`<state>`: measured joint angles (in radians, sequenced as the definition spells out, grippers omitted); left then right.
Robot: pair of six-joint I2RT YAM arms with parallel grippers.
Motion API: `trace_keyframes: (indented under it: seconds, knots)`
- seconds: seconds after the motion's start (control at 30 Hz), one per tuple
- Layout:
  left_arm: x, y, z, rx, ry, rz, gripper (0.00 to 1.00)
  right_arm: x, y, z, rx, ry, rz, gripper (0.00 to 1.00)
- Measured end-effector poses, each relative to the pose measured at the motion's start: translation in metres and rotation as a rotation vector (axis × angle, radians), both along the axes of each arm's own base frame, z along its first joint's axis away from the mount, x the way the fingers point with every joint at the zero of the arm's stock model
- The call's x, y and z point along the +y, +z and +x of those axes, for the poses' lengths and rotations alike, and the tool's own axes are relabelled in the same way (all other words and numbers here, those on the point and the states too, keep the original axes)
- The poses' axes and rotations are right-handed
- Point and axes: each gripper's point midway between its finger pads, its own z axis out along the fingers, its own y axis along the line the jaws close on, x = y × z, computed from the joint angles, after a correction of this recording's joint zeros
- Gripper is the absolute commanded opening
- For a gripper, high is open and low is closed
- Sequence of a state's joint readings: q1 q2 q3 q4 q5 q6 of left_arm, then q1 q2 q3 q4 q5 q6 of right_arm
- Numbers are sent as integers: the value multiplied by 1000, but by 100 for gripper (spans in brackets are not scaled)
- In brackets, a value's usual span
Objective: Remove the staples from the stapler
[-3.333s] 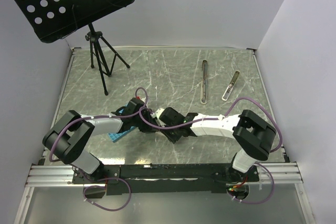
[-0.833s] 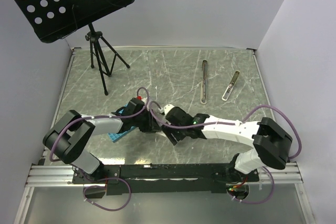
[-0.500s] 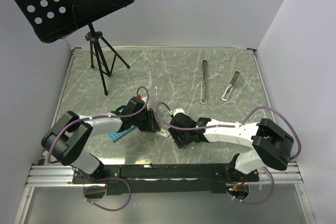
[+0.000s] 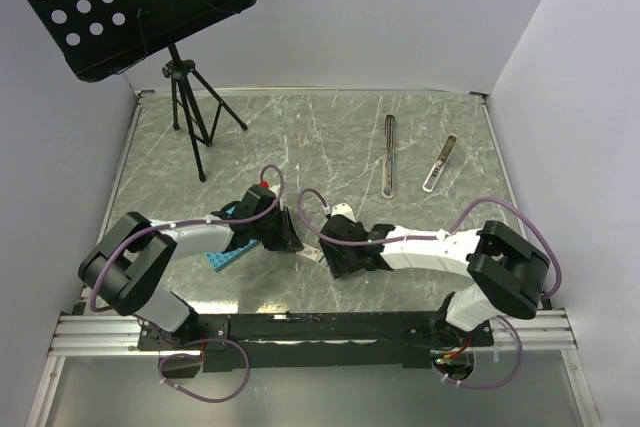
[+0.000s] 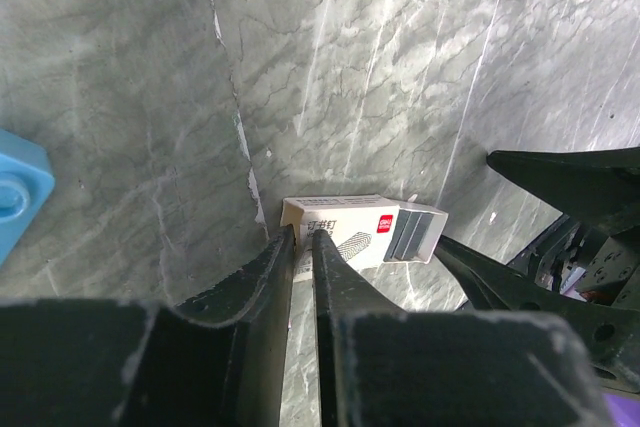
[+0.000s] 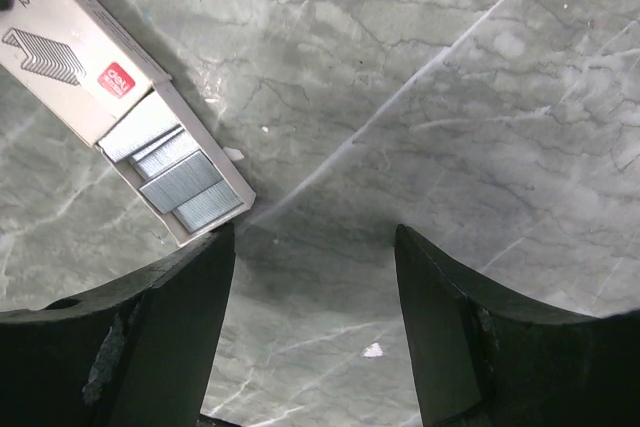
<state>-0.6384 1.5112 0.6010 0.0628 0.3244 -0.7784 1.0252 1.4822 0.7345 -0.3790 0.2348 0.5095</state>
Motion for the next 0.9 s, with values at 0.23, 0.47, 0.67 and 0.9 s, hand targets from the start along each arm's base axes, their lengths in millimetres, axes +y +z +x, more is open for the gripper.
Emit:
trace_keyframes:
  seconds: [0.23, 0.47, 0.67, 0.9]
  knots:
    - [-1, 1, 1, -5, -2, -3, 17, 5, 0, 5, -11, -25, 10, 72]
    - [-1, 1, 1, -10, -6, -4, 17, 9, 0, 9, -25, -28, 18, 72]
    - [-5, 4, 1, -14, -6, -19, 19, 18, 0, 16, -40, -33, 33, 72]
    - [-8, 3, -2, -1, 7, -36, 20, 29, 0, 27, -60, -64, 43, 72]
